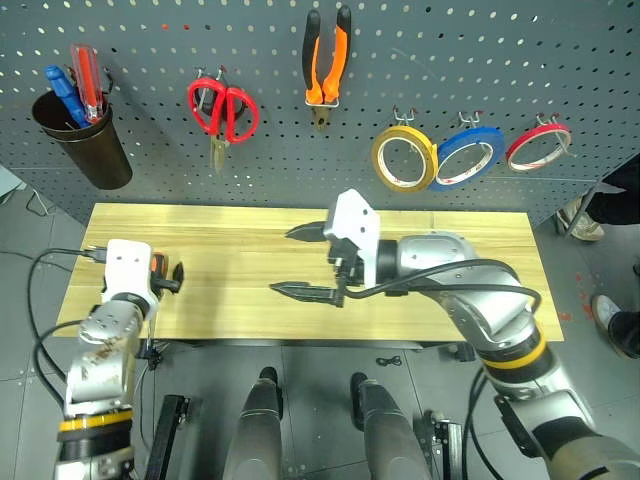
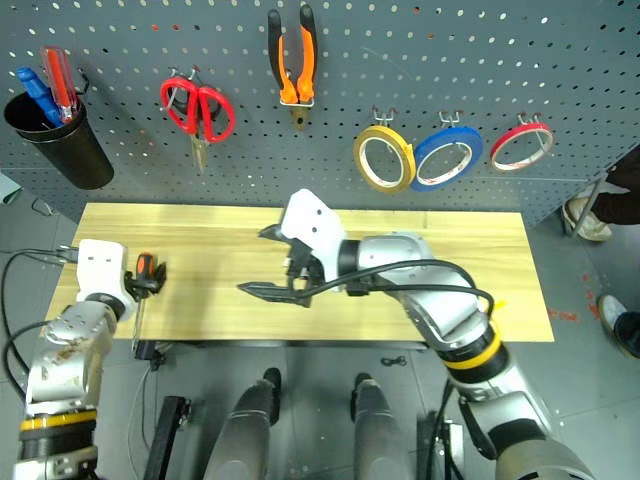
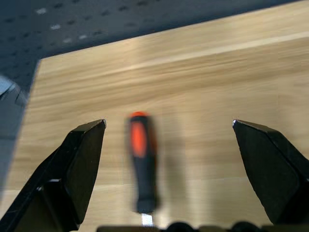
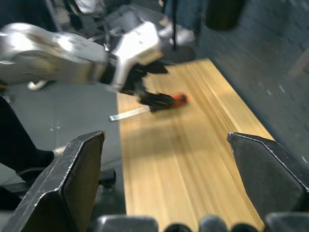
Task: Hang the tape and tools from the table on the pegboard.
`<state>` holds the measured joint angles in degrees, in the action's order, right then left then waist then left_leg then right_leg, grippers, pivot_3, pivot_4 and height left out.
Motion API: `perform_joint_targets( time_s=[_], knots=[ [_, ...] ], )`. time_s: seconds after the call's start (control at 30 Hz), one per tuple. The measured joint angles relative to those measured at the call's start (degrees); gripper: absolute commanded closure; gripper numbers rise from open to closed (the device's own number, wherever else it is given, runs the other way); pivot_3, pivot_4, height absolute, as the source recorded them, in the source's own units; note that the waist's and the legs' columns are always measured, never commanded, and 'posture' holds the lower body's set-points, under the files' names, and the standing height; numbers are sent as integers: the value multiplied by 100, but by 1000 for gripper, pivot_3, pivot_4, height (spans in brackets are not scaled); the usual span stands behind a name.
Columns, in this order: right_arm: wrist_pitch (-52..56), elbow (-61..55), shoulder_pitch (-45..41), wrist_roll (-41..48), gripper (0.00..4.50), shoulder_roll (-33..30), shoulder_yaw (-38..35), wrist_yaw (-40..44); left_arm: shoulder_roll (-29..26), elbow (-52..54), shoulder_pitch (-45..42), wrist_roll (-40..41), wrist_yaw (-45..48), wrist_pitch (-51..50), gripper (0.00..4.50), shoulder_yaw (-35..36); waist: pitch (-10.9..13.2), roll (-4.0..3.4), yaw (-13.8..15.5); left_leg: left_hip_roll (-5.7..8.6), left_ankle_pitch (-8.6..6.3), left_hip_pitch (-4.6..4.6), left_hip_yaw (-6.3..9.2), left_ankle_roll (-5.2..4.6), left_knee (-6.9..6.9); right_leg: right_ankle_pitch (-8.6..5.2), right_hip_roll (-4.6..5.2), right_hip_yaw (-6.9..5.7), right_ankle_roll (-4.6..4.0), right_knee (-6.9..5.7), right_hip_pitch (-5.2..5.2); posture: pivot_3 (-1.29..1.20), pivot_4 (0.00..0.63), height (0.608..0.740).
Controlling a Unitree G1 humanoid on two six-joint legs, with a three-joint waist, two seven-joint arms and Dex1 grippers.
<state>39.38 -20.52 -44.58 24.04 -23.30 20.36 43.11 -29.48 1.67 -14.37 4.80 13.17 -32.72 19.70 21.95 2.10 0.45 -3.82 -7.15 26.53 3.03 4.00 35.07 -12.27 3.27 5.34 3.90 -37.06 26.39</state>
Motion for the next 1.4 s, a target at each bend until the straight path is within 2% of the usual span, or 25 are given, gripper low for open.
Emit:
perform_joint_targets(
  time_s=[0.1, 0.43, 0.57, 0.73, 0.77, 0.9, 1.0, 1.23, 1.33, 1.4],
  knots=[
    [79, 190, -320, -47, 0, 184, -5, -7, -284, -825, -373, 134, 197, -97, 19, 83, 1, 1, 8, 0, 0, 0, 0, 0, -6, -1, 0, -1, -1, 2, 0, 95, 410, 740],
    [185, 997, -1131, -168, 0, 595, -73, 20, -506, -2809, -1183, 209, 577, 191, 19, -127, 5, 6, -11, -3, 0, 0, 1, 0, -18, -2, -1, -4, -6, 0, 4, 87, 440, 740],
    [181, 1183, -1130, -261, 0, 698, -85, -30, -508, -3205, -1187, 228, 643, 189, 1209, -198, 8, 7, -24, -3, 0, 3, 1, 0, -23, -3, -1, -4, -9, -2, 12, 87, 443, 740],
    [188, 1195, -1131, -260, 0, 730, -101, -30, -518, -3263, -1190, 231, 745, 206, 3738, -231, 9, 7, -26, -3, 0, 1, 2, 0, -24, -6, -1, -5, -10, -6, 12, 88, 436, 740],
    [188, 1195, -1131, -261, 0, 719, -101, -19, -522, -3263, -1191, 231, 751, 212, 4028, -233, 9, 7, -27, -3, 0, 0, 1, 0, -24, -7, -1, -4, -9, -6, 12, 89, 435, 740],
    [185, 1204, -1130, -298, 0, 644, -105, 45, -516, -3211, -1180, 234, 767, 214, 4016, -242, 9, 7, -29, -4, 0, 1, 2, 0, -25, -7, -1, -5, -9, -5, 12, 94, 418, 740],
    [173, 1191, -1072, -302, 0, 543, -146, 77, -445, -2656, -1005, 412, 931, 128, 4016, -257, 8, 7, -24, -4, 0, 5, 2, 0, -26, -6, 1, -5, -11, -1, 12, 106, 401, 740],
    [260, 703, -433, 228, 0, 15, -924, 437, -271, 315, 209, 800, 1015, -240, 4016, -163, 6, 10, 28, -3, -2, 26, 5, 2, -32, 14, 6, -14, -44, 14, 20, 165, 352, 740],
    [492, 624, -467, 870, 0, 376, -1658, 163, -39, 1663, 326, 1119, 826, -408, 4016, -42, 2, 14, 23, -5, 0, 24, 7, 4, -28, 14, 3, -15, -42, 10, 20, 185, 335, 740],
    [517, 653, -666, 1158, 0, 644, -2013, -117, 67, 2178, 228, 1221, 647, -480, 4016, -1, 1, 15, 16, -5, 2, 22, 7, 5, -26, 14, 2, -14, -40, 8, 19, 200, 323, 740]
  ],
)
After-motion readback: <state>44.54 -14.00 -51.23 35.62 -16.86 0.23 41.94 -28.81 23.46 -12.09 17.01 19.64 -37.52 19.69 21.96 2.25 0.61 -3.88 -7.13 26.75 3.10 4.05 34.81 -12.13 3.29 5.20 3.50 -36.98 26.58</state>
